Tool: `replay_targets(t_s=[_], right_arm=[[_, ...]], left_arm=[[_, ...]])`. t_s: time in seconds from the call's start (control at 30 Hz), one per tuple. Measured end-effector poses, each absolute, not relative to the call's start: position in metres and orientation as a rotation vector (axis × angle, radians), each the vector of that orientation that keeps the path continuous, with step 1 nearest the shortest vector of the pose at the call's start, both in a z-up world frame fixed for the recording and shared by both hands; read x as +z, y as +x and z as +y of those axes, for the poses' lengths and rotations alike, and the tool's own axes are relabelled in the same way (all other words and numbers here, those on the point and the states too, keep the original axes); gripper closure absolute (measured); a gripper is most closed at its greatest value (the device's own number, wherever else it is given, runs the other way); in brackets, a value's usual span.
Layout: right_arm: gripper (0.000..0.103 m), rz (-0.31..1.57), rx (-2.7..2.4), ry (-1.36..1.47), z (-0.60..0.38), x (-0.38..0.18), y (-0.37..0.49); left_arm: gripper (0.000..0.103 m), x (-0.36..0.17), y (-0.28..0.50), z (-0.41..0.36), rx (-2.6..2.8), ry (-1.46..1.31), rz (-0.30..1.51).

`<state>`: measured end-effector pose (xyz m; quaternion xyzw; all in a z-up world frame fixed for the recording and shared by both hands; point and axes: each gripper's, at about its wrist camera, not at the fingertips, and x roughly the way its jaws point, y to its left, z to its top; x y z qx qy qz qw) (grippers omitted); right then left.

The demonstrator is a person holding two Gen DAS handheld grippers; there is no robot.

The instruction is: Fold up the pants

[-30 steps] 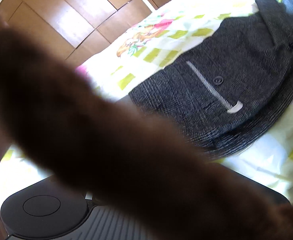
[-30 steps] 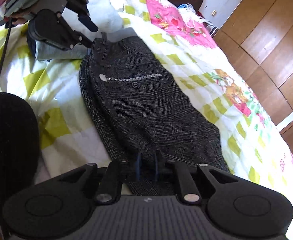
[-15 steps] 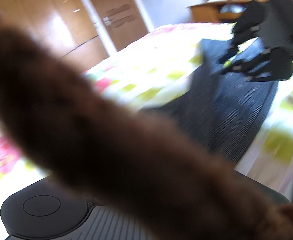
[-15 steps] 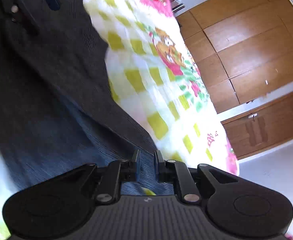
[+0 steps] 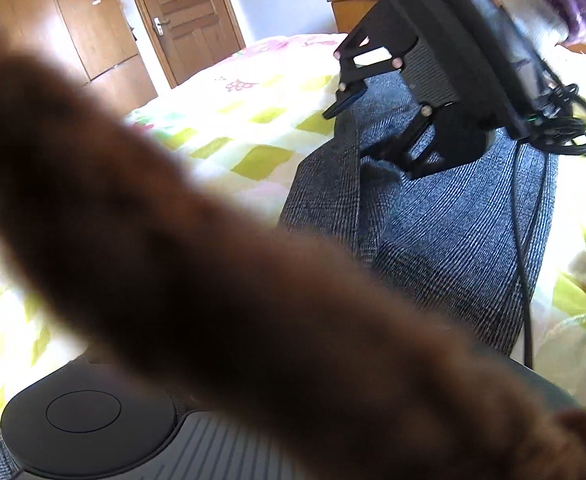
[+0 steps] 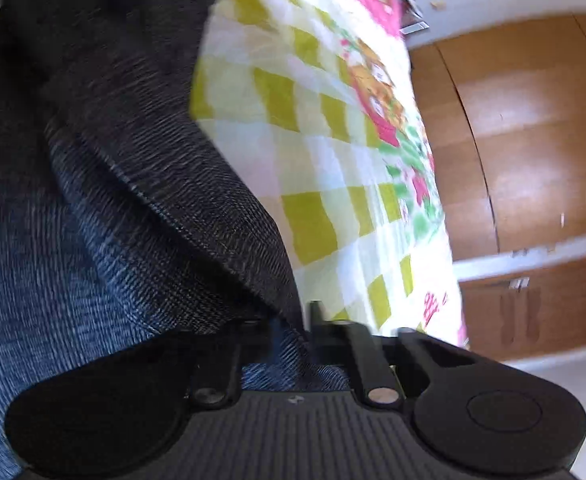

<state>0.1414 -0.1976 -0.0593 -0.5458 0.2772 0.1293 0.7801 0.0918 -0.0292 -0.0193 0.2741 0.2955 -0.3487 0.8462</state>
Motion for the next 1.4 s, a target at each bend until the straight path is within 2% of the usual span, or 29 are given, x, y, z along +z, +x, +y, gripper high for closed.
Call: replay_targets(t_s=[0.2,0.3,0.43,0.53,0.63,0.93,1.0,1.07,1.17,1.27,1.33,1.37,1.4], right_arm=[[0.082,0.407,0.122,-1.052,-0.216,0.016,0.101],[0.082,0.330,0.058,-1.055,-0.227,0.025,0.054],[0.081,0.575,0.125,-1.083,-0.237,-0.049,0.008],[0.081,0.641,0.121,-1.117,-0.237,-0.089,-0.016],[0.081,0.624,0.042,-0.992,-0.248,-0.073,-0.025],[0.080,0.746,-0.090,-0.432,-0.323,-0.019,0.031],[0.073,0.796,-0.059,-0.335,-0.336,-0.006,0.059],[0.070,0.816,-0.034,-0.157,-0.354,0.010,0.088],[0.050,0.855,-0.023,0.072,-0.377,0.018,0.124],[0.049,0.898,-0.050,0.166,-0.381,0.003,0.153],[0.049,0.937,-0.107,0.177,-0.378,-0.010,0.173],[0.054,0.954,-0.132,0.167,-0.375,-0.016,0.180],[0.072,0.960,-0.132,0.165,-0.375,-0.021,0.182]], left_arm=[[0.056,-0.003,0.095,-0.045,-0.735,0.590,0.593],[0.052,0.019,0.089,-0.051,-0.745,0.554,0.531],[0.039,0.021,0.068,-0.065,-0.792,0.560,0.484],[0.038,-0.017,0.060,-0.085,-0.829,0.656,0.583],[0.040,-0.044,0.050,-0.093,-0.812,0.737,0.601],[0.040,-0.030,0.046,-0.102,-0.823,0.724,0.612],[0.040,-0.030,0.044,-0.106,-0.828,0.726,0.605],[0.040,-0.031,0.043,-0.112,-0.837,0.730,0.605],[0.040,-0.031,0.045,-0.119,-0.851,0.723,0.601],[0.040,-0.032,0.050,-0.123,-0.860,0.691,0.608],[0.040,-0.033,0.053,-0.124,-0.865,0.674,0.611],[0.040,-0.033,0.054,-0.125,-0.867,0.667,0.613],[0.040,-0.034,0.055,-0.125,-0.868,0.660,0.614]])
